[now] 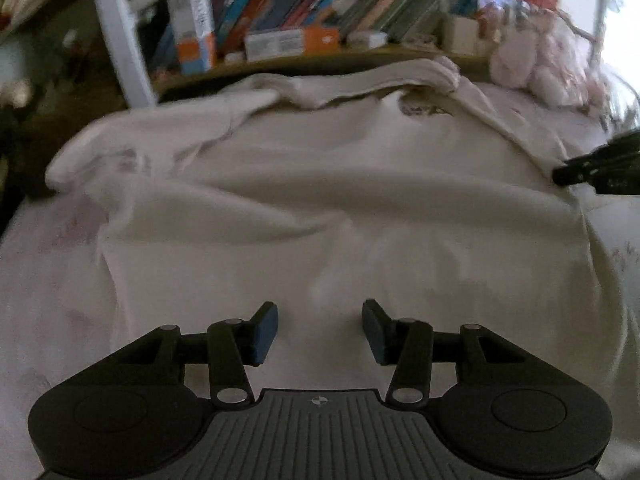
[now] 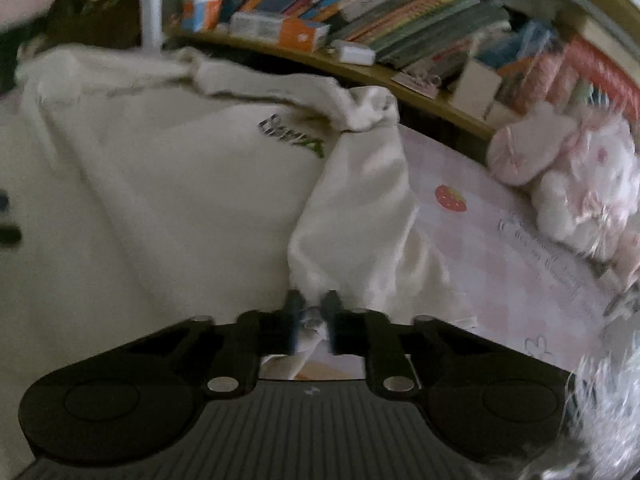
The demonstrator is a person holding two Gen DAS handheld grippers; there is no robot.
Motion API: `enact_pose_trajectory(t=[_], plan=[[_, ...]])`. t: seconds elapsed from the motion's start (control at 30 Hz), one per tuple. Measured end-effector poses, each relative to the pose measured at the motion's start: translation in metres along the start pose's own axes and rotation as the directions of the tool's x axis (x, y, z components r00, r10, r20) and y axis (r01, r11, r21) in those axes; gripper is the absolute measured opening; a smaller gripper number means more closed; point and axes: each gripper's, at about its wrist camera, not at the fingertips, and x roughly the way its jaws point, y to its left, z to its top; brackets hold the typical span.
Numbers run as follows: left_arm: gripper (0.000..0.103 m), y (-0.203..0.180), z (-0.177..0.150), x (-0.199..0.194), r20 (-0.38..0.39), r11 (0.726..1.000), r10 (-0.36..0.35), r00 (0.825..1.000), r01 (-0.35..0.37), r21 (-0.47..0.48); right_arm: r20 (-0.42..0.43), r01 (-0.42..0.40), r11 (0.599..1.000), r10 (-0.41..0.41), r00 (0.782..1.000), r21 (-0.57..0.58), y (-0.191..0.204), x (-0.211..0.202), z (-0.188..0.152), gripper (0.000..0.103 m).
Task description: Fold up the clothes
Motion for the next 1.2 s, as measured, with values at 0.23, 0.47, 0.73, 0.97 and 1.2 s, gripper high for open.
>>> enact_pose_trajectory(t=[0.23, 0.47, 0.73, 0.97, 1.2], plan=[[0.044, -0.008, -0.002, -0.004, -0.031, 0.999, 0.029, 0.999, -0.029, -0.025, 0.085, 0.235, 0.958, -0.251, 0.964, 0.164, -0.115, -0.006, 0.031, 0.005], [0.044, -0.036, -0.011, -0.01, -0.059, 0.999, -0.023, 0.998, 0.025, 0.039, -0.029, 0.448, 0.88, -0.45, 0.893, 0.157, -0.191, 0.049, 0.035, 0.006], [0.047, -0.031, -0.012, -0.029, 0.008, 0.995, -0.084, 0.996, 0.084, 0.06, -0.021, 0.375, 0.864, -0.391, 0.92, 0.336, -0.175, 0.031, 0.019, 0.037], [0.049, 0.041, -0.009, -0.038, 0.06, 0.991, 0.108, 0.992, -0.102, -0.09, 0.007, 0.037, 0.911, -0.043, 0.999, 0.412, -0.106, -0.025, -0.036, 0.04], [0.049, 0.09, -0.025, -0.032, 0.021, 0.969, 0.143, 0.989, -0.136, -0.207, -0.079, -0.124, 0.932, 0.16, 0.984, 0.341, -0.015, -0.048, -0.087, 0.04]])
